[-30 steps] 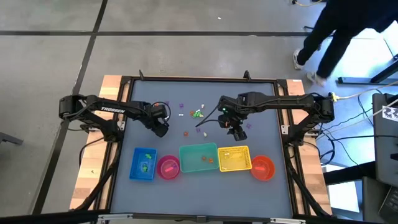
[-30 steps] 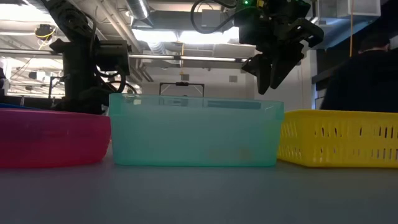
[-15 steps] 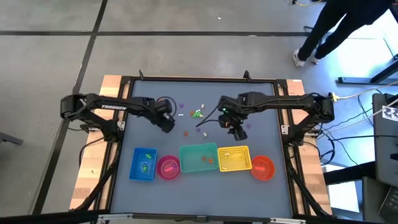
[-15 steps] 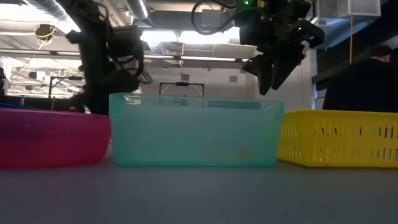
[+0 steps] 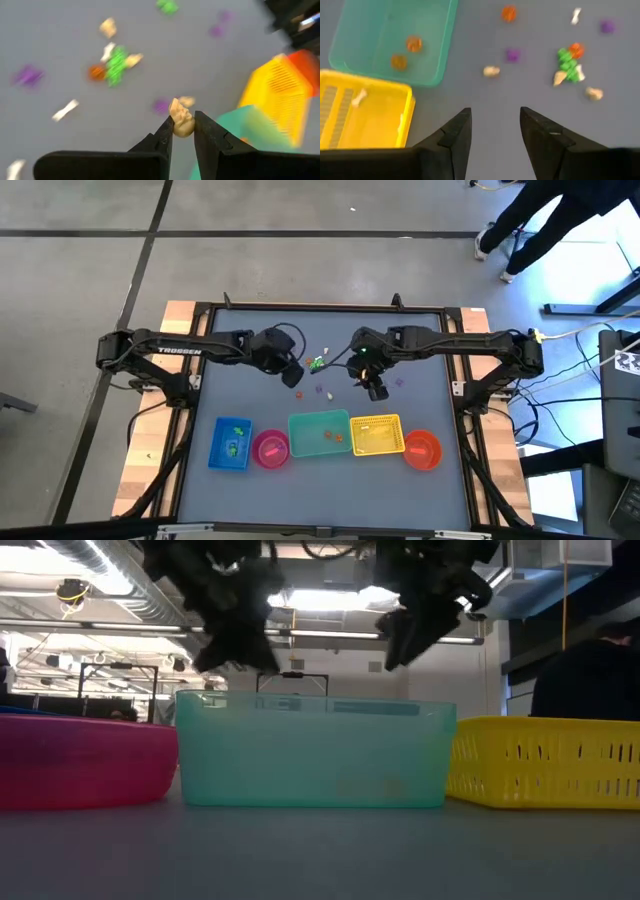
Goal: Sort Halloween decoration
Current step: Put the white skull toy into the orange bin
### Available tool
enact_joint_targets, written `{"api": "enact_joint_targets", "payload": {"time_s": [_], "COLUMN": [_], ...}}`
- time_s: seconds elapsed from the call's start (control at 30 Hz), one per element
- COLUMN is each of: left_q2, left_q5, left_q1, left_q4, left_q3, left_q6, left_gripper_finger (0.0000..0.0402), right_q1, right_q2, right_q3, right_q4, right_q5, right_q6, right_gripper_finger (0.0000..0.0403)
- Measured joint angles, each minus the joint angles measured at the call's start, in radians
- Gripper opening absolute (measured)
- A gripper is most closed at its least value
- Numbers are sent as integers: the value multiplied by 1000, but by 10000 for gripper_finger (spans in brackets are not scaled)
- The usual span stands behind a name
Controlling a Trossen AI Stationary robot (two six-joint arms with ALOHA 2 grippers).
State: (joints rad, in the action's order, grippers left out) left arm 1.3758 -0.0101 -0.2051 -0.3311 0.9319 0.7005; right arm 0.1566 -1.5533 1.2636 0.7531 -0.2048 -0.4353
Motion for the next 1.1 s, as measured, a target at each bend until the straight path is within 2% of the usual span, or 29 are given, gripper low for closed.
{"api": "enact_joint_targets", "payload": {"time_s": [0.17,0.3,0.4,0.5,0.57,0.67,0.77,0.87,1.0,1.1], "left_q2": [-1,-1,-1,-1,-1,-1,-1,-1,-1,3], "left_q5": [-9,-7,-3,14,53,119,178,218,234,251], "left_q1": [34,58,73,90,109,139,170,197,224,240], "left_q4": [76,130,166,183,193,235,298,361,422,461], "left_q3": [59,82,82,82,82,82,82,82,82,82], "left_q6": [-28,-30,-30,-30,-30,-30,-15,3,19,36], "left_gripper_finger": [39,39,39,39,39,39,39,39,39,39], "right_q1": [0,1,1,1,1,1,0,0,0,0], "right_q2": [41,100,184,293,374,475,510,492,432,375], "right_q3": [0,-13,-91,-230,-343,-528,-679,-769,-790,-761], "right_q4": [-114,-120,-135,-227,-367,-699,-1079,-1375,-1550,-1569], "right_q5": [1,13,22,90,134,143,88,1,-24,-39], "right_q6": [40,43,58,113,153,179,181,166,114,96], "right_gripper_finger": [166,166,166,166,166,166,166,166,166,166]}}
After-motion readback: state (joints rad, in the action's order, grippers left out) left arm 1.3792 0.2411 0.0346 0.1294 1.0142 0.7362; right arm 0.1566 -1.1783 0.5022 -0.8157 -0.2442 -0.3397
